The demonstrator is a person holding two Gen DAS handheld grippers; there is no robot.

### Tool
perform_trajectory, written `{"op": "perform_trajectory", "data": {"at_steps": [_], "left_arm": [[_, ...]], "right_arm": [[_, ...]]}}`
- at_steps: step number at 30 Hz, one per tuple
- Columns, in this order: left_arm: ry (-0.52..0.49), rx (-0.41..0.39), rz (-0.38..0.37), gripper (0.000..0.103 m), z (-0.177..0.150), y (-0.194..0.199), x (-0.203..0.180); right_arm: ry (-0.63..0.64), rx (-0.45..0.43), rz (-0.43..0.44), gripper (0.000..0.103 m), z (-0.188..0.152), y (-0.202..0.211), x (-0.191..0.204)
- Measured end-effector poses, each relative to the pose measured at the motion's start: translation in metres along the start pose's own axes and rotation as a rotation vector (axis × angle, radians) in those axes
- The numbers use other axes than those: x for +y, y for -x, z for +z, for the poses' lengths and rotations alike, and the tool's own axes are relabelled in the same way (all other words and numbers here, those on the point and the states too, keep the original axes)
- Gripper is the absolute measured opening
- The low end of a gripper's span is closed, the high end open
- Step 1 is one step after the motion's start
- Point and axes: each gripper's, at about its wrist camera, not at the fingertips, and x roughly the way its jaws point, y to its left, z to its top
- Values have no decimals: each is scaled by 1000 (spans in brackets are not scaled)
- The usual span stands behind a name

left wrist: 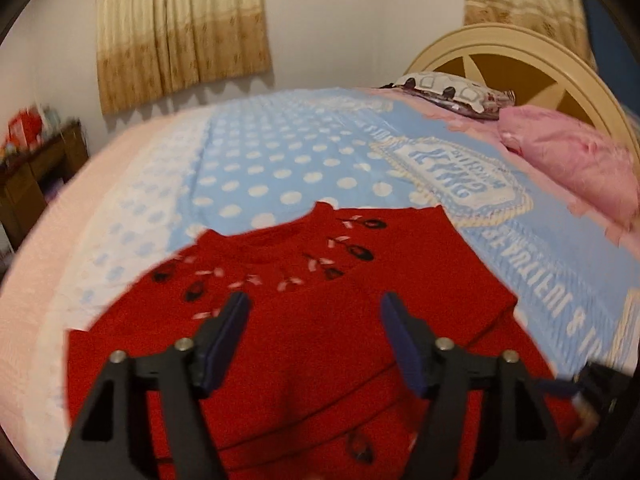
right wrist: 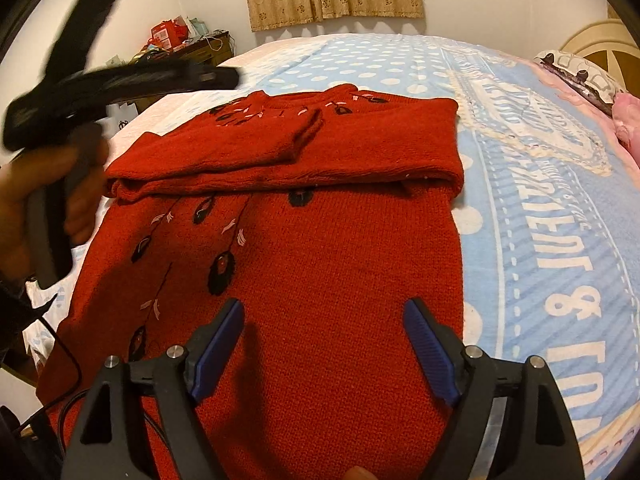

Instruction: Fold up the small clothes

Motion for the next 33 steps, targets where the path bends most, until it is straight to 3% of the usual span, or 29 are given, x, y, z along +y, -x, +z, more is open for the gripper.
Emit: {"op": "perform_trajectory", "data": {"at_steps": [4,7,10,15,18,21,25,29,33], "left_arm": [[-23,-18,105,86,-30,29,34],[-4,31,198,87,-59,39,68],[66,86,216,87,-85,43,100],[109,135,250,87,-102,28,124],[123,169,247,89,-109,13,133],[173,149,254,101,-112,8,144],[269,137,192,103,-124,7,160],[308,98,168,103,-133,10,164],[313,71,157,103,-137,12,164]], "right_arm": [[2,0,-2,83,0,0,0],[5,2,-6,83,-1,0,1],[7,5,-8,83,0,0,1],[-1,1,-5,83,0,1,1],[-27,-15,11,83,0,3,-5],[-50,-24,26,83,1,11,-10],[-31,31,13,83,10,22,-12],[-104,-4,62,83,41,42,-25],[-147,-38,60,83,82,36,-23]]}}
